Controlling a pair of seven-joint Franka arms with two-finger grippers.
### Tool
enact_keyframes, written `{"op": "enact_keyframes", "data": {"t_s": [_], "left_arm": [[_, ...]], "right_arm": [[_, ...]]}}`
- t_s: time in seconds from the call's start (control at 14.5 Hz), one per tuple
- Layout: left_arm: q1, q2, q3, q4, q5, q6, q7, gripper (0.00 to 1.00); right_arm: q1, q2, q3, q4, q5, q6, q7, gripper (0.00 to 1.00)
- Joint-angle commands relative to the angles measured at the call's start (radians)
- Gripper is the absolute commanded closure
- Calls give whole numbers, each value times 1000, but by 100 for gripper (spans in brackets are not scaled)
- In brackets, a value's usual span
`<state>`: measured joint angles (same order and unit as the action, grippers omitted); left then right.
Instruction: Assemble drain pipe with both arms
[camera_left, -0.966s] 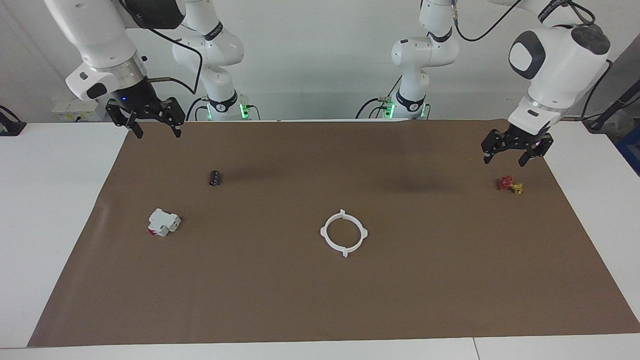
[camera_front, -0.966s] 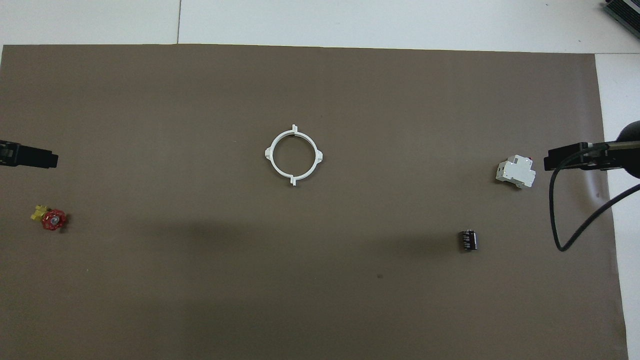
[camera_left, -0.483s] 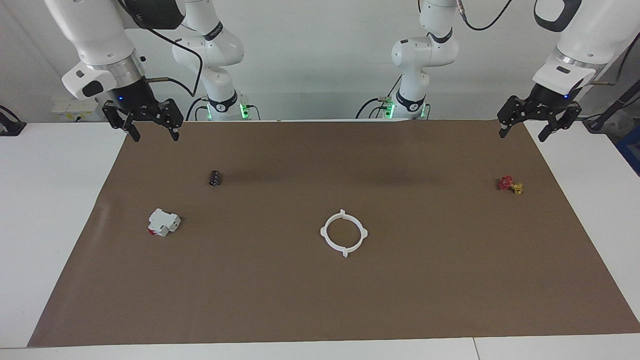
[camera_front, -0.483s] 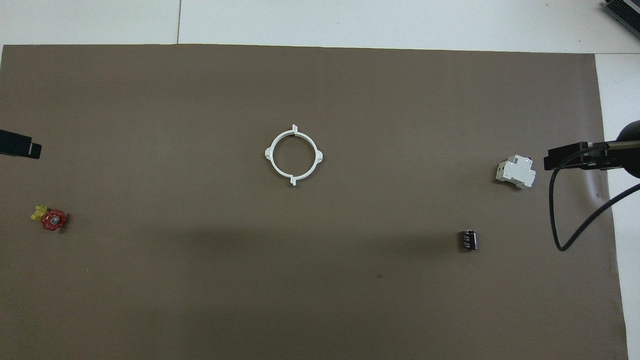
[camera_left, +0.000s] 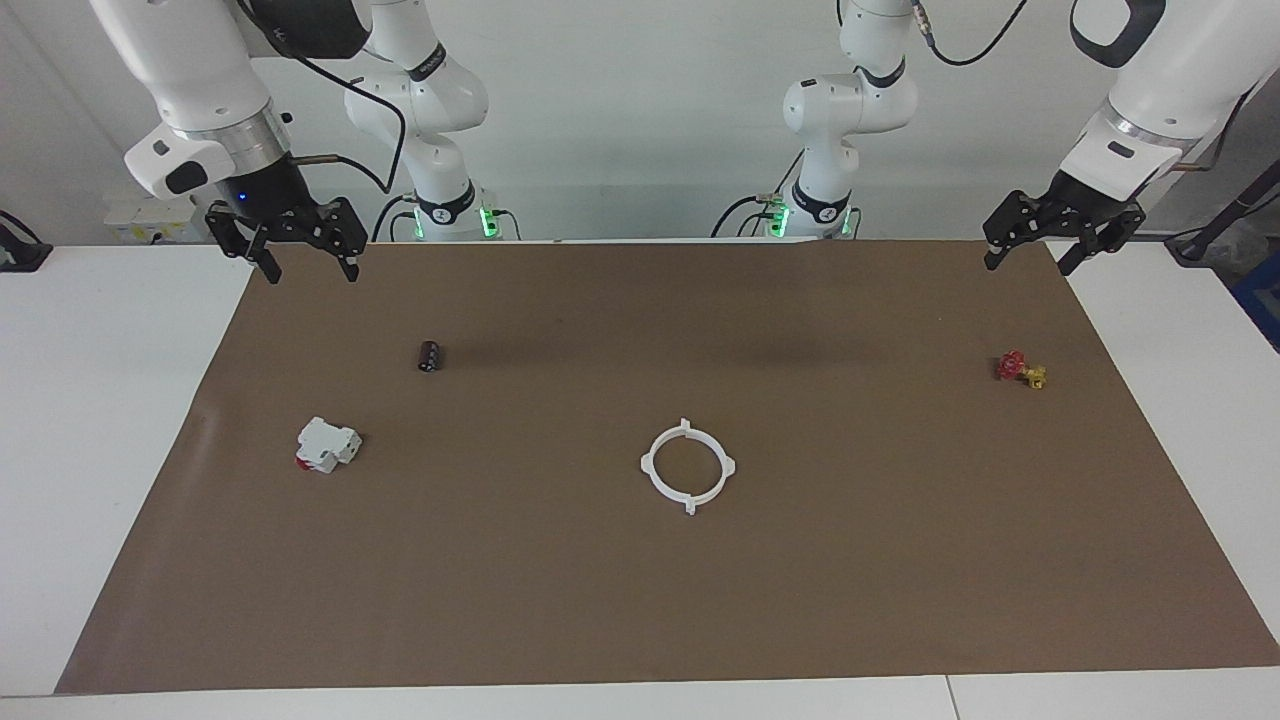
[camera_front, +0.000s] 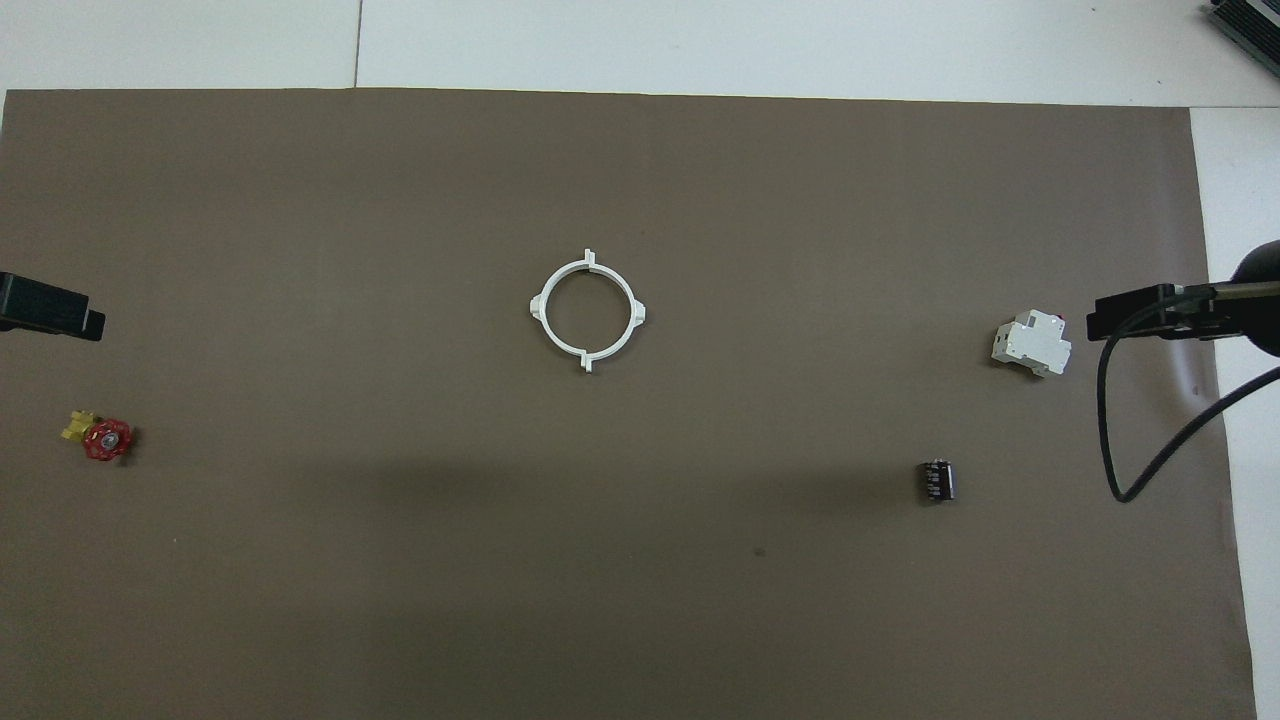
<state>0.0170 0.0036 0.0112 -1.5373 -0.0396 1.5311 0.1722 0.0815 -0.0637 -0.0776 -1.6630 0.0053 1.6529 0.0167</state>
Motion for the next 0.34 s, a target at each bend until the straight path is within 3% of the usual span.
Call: {"op": "enact_keyframes", "data": {"t_s": [0.0, 0.28], "left_arm": [[-9, -30, 9, -32, -10, 15, -11, 0], [-23, -30, 7, -32, 24, 15, -26, 0]], "right_arm": [[0, -5, 2, -11, -1, 11, 5, 3], [0, -5, 2, -12, -1, 8, 3, 3]]}}
